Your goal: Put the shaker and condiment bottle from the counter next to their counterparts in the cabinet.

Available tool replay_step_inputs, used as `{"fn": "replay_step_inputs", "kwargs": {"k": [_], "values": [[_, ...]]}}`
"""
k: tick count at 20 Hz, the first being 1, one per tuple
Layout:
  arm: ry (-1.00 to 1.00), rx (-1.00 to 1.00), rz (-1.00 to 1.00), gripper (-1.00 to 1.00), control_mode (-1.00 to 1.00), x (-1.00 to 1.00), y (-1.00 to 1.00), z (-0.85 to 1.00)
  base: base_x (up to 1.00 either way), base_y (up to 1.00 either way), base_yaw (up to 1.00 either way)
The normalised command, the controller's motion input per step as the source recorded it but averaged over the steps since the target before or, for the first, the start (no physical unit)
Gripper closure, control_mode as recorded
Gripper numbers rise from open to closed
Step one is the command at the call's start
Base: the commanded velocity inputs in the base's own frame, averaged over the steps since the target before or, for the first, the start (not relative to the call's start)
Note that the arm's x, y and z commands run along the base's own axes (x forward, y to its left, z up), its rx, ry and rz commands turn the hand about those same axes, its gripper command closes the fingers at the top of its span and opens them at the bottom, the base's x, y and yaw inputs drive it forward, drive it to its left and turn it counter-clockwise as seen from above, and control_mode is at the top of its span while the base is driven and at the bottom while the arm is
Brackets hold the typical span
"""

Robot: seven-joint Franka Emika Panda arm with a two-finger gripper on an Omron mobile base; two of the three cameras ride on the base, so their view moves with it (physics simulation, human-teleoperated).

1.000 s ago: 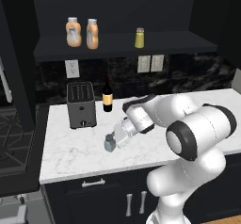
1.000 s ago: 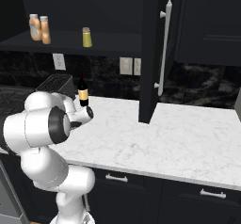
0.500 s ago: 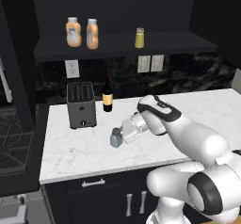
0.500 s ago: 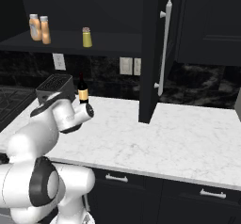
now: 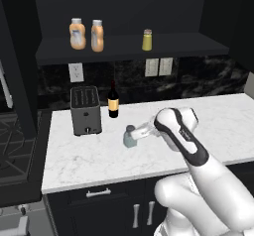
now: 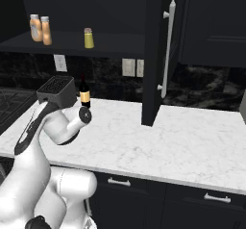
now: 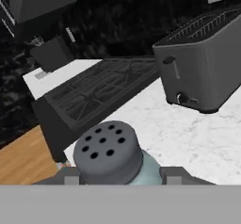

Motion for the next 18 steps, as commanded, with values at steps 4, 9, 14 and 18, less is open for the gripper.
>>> {"fn": "replay_step_inputs", "kwargs": {"k": [4,9,14,18], "values": [[0.1,0.0,-0.37,1.0,-1.0,0.0,-0.27,0.56,0.0,0.0,0.0],[0.05,0.0,-0.33,1.0,-1.0,0.02,-0.11,0.67,0.0,0.0,0.0],[0.0,0.0,-0.28,1.0,-1.0,0.17,-0.03,0.73,0.0,0.0,0.0],[0.01,-0.03,-0.22,1.0,-1.0,0.08,-0.06,0.92,0.0,0.0,0.0]]}}
